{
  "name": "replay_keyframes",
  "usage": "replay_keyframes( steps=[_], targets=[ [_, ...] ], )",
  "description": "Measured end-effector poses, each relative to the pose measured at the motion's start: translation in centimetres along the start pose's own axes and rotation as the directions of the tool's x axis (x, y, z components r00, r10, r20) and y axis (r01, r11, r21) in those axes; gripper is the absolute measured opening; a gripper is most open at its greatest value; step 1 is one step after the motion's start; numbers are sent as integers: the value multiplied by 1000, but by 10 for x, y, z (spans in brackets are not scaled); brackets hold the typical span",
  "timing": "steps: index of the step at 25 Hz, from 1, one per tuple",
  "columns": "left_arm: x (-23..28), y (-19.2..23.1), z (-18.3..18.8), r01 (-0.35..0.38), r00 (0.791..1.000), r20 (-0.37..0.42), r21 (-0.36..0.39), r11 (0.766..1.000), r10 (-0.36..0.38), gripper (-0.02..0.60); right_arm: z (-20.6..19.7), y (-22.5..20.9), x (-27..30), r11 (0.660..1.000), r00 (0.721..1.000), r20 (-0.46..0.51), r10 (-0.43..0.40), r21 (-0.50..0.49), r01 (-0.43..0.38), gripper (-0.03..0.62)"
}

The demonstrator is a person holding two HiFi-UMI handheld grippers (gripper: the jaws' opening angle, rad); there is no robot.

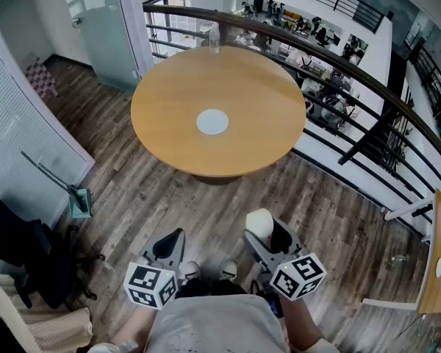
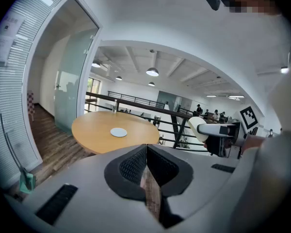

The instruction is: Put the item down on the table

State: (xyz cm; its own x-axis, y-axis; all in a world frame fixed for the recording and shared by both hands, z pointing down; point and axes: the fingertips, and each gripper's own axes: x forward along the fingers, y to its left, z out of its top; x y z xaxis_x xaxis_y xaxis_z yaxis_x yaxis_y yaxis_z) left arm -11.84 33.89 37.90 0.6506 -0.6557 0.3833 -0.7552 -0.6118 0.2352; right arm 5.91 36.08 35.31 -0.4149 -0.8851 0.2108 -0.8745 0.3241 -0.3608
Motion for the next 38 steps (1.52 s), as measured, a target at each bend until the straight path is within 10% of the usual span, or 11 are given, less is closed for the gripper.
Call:
replay_keyframes(
  steps=[38],
  targets=[
    [52, -35, 17, -55, 998, 14, -4, 998, 55, 23, 8, -75, -1, 997, 995, -86, 52, -47, -56, 314]
  ],
)
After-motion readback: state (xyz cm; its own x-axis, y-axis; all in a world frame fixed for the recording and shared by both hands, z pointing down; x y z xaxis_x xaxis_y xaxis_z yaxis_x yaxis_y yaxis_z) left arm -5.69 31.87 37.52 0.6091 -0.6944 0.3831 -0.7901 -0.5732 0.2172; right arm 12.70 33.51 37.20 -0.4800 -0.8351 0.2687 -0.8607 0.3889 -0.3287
